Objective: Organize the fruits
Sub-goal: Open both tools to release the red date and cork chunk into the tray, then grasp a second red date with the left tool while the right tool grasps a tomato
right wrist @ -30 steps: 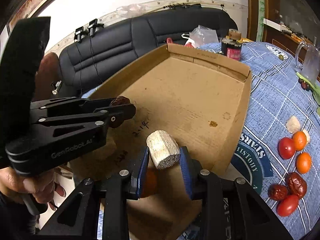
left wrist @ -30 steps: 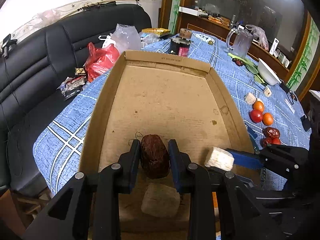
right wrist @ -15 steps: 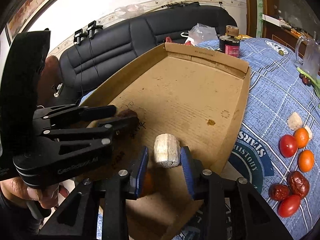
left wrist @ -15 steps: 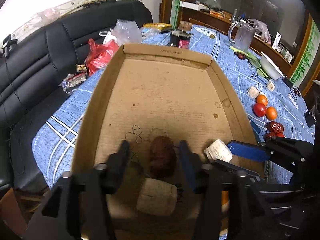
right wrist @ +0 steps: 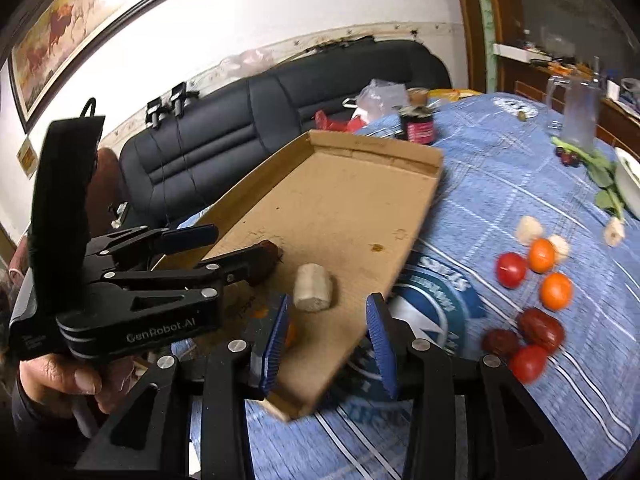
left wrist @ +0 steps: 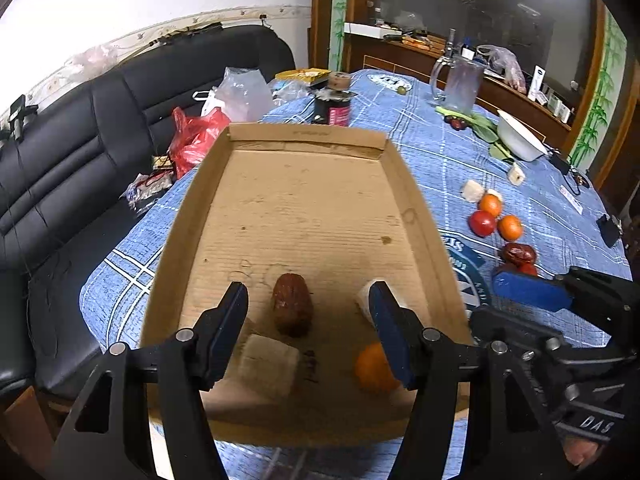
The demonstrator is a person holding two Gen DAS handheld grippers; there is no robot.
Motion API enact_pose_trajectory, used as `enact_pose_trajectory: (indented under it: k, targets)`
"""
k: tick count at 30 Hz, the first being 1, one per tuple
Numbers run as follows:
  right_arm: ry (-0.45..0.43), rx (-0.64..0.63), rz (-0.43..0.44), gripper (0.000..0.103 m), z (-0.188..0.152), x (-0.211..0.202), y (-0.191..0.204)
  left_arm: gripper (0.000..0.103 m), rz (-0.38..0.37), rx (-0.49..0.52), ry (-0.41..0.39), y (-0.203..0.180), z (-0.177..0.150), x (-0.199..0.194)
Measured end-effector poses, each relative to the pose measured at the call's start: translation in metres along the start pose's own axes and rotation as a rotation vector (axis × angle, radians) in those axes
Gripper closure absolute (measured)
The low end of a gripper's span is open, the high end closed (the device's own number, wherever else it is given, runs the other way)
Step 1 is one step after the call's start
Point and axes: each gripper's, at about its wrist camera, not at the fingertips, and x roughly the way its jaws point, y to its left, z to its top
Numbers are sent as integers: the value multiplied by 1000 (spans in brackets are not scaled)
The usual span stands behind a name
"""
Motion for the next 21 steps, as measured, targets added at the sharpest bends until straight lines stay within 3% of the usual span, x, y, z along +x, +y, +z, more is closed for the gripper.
enact_pose_trajectory:
  k: [10,21]
  targets:
    - [-34,98,-87,58,-30,-42,-44,41,-64,35,-4,-30,-2,-10]
    - [-39,192,-154,58,-61,-62,-86,41,-138,101,9,-77,-6,-15]
